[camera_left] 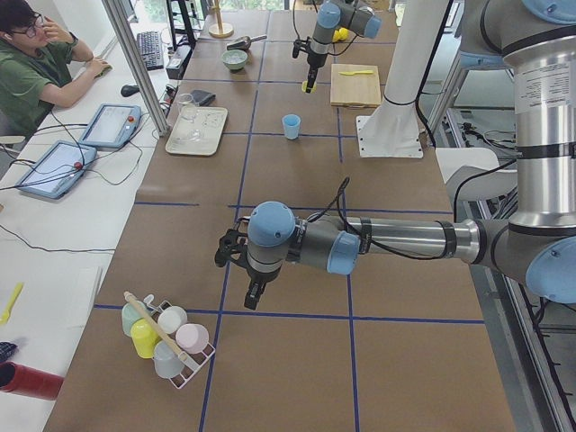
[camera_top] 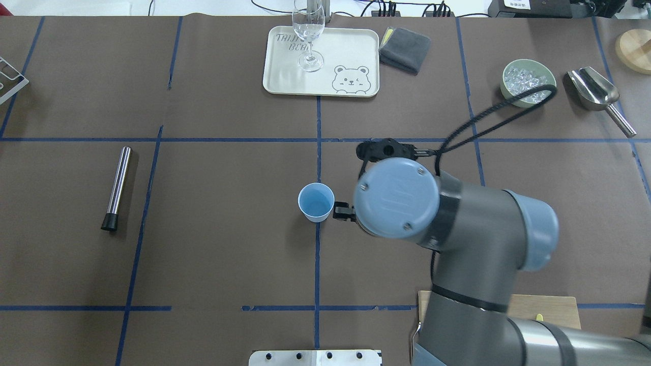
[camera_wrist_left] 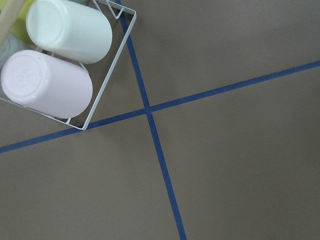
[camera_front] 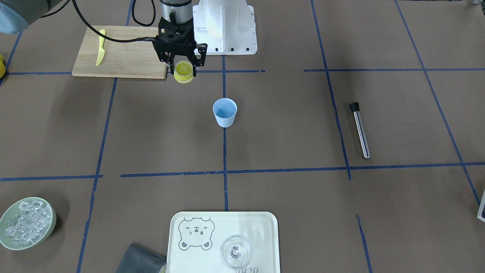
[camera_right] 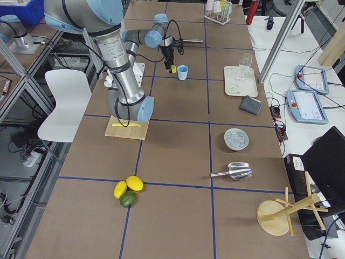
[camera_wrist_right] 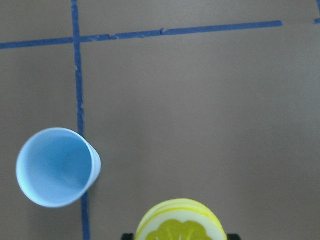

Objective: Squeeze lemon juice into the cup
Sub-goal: 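Carry the lemon half with the right gripper over the blue cup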

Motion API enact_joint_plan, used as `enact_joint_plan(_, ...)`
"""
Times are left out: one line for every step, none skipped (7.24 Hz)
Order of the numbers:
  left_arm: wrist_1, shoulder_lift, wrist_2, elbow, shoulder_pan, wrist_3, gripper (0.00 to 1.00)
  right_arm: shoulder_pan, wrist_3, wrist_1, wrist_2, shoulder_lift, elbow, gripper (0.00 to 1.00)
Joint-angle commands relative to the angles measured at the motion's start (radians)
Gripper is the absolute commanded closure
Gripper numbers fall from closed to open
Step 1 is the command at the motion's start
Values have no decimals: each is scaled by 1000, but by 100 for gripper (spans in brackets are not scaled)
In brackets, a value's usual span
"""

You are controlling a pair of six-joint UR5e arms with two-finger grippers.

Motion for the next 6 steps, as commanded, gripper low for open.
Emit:
enact_joint_plan(0, 1, 0, 1, 0, 1, 0, 47, -21, 61, 9, 202, -272, 100)
enact_joint_plan(0, 1, 0, 2, -1, 0, 0, 46, -21, 150, 9, 227, -370, 100)
enact_joint_plan(0, 1, 0, 2, 0, 0, 0, 44, -21, 184, 10, 225, -403, 100)
enact_joint_plan(0, 1, 0, 5, -1, 0, 0, 41, -21, 184, 18, 221, -403, 100)
enact_joint_plan(0, 1, 0, 8, 0, 1, 0, 36, -21, 184, 20, 219, -403, 100)
enact_joint_plan(0, 2, 0, 7, 0, 1, 0, 29, -21, 184, 20, 218, -403, 100)
